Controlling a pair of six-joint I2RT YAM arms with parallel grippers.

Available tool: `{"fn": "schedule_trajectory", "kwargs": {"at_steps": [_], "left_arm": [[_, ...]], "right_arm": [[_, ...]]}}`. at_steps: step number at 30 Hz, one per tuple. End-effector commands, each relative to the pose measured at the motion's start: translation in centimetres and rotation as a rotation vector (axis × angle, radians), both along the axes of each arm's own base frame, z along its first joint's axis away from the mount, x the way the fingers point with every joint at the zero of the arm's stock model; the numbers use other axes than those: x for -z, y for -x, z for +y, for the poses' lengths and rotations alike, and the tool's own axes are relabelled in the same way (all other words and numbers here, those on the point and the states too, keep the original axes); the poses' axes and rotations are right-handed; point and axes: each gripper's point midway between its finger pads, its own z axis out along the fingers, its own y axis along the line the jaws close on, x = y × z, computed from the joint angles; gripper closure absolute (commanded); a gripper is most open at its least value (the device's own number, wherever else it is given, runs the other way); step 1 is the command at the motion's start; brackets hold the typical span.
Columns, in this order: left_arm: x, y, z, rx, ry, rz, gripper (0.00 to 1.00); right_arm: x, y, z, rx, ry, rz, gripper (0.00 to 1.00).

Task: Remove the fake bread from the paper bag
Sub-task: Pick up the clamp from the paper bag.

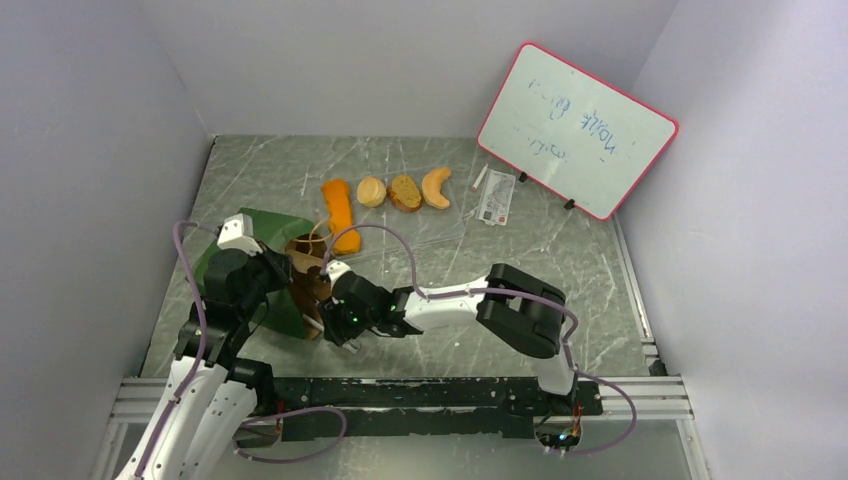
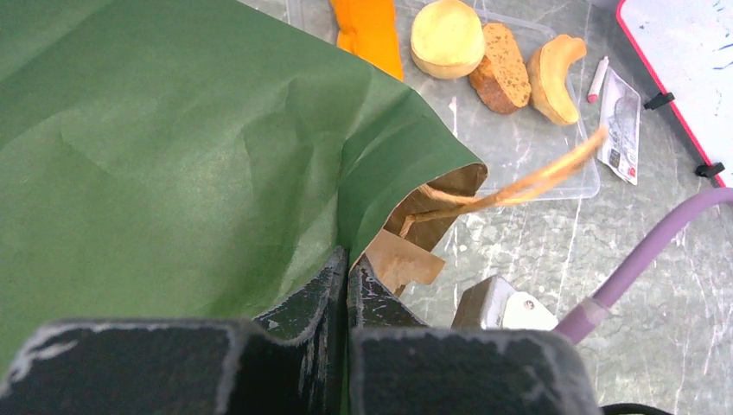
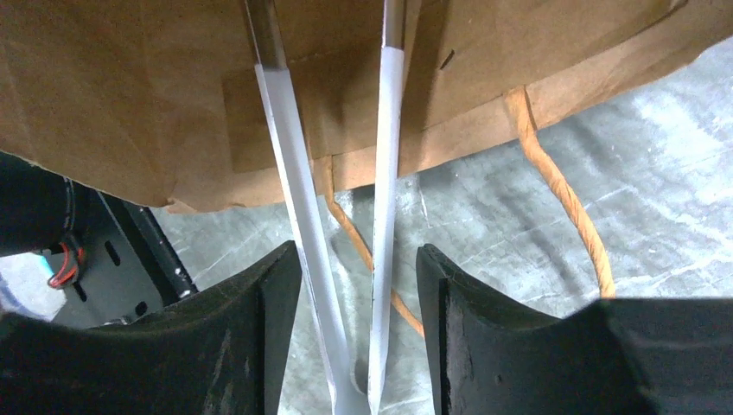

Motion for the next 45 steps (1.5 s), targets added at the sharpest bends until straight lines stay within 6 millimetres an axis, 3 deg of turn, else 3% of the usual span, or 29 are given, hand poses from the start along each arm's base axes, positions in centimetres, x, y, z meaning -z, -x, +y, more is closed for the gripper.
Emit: {"fn": "schedule_trajectory", "kwargs": {"at_steps": [1,6,10,16,19,25,30,36,45], "left_arm": [[-1.2,0.1,-0.6,0.031,0.017,-0.013,0.93],[-1.0,0.1,-0.8,0.044,0.018,-0.006,0.93],[-1.1,0.1,-0.8,0.039,0.020,-0.013,0.93],[-1.4,0.2,-0.6,0.031,0.021,-0.022,0.93],[-1.6,0.2,-0.6,0.032,0.022,-0.033,0.93],[-2.1,0.3,-1.3,0.083,0.018,-0.042,0.93],[-2.7,0.5,-2.3,0.148,0.030,-0.066,0.93],[-4.0,1.1,-3.9,0.249,0.051,-0.113,0.93],[-5.6,1.9,-4.3,0.296,0.035,-0.166,0.93]], "right_arm": [[-1.8,-1.2,1.3,0.004,-0.078,-0.134,0.46],[-1.2,-1.4,2.2,-0.003,-0.096,-0.145,0.51],[-1.5,-1.6,2.9,-0.005,-0.123,-0.154,0.63],[-2.0,-1.3,2.7,-0.013,-0.146,-0.152,0.70],[-3.3,-1.1,2.3,-0.006,-0.179,-0.155,0.71],[-8.9,-0.9,1.8,-0.002,-0.259,-0.179,0.71],[-12.4,-0.8,2.0,-0.008,-0.294,-0.187,0.71],[-13.8,-1.3,2.5,0.022,-0.291,-0.149,0.71],[-14.7,-0.7,1.3,0.038,-0.261,-0.098,0.71]]}}
